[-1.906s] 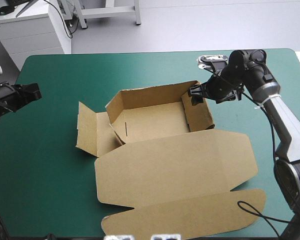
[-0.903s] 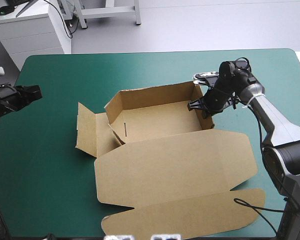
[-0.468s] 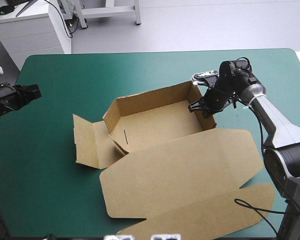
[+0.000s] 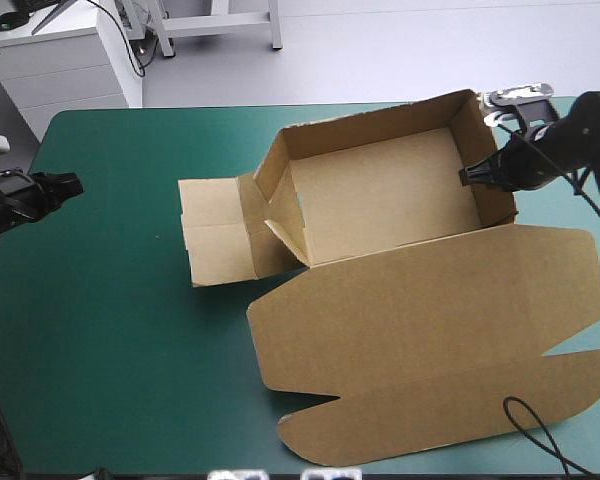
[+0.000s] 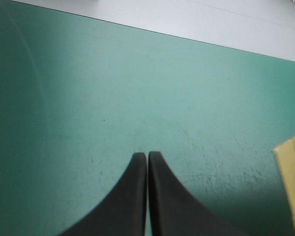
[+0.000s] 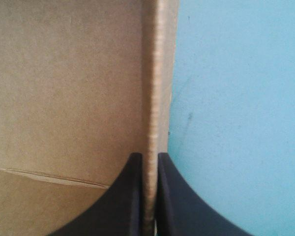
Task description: Fold the box
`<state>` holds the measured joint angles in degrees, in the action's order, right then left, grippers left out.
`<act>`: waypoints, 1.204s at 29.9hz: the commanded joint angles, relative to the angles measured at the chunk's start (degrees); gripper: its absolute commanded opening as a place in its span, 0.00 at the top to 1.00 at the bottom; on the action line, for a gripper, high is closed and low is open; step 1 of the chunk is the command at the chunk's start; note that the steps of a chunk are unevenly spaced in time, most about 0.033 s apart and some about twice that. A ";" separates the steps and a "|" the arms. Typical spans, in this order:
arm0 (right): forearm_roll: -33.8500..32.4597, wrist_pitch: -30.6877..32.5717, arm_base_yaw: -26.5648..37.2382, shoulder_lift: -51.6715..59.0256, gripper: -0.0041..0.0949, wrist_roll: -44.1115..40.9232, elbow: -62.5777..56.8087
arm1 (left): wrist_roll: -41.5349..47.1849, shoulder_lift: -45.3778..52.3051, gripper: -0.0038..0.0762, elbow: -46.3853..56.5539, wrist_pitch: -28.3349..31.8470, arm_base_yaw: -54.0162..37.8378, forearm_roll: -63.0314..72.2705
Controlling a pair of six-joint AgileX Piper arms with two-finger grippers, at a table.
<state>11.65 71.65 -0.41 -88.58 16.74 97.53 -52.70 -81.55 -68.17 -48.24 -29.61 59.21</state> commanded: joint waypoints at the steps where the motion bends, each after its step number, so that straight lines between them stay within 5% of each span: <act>1: 7.51 -0.13 1.82 5.02 0.98 2.29 1.76 | 0.41 0.93 0.96 -1.39 0.95 0.19 3.41; 19: 28.25 -0.22 1.69 11.02 0.98 10.34 1.76 | 0.96 -8.49 0.96 -1.30 -3.33 1.80 9.99; 36: 26.51 -8.40 1.69 4.39 0.98 12.07 1.76 | 0.96 -8.73 0.96 -1.41 -7.02 19.64 14.51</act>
<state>35.68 68.43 1.11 -85.36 28.85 97.53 -51.84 -92.85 -68.17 -53.15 -10.47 68.72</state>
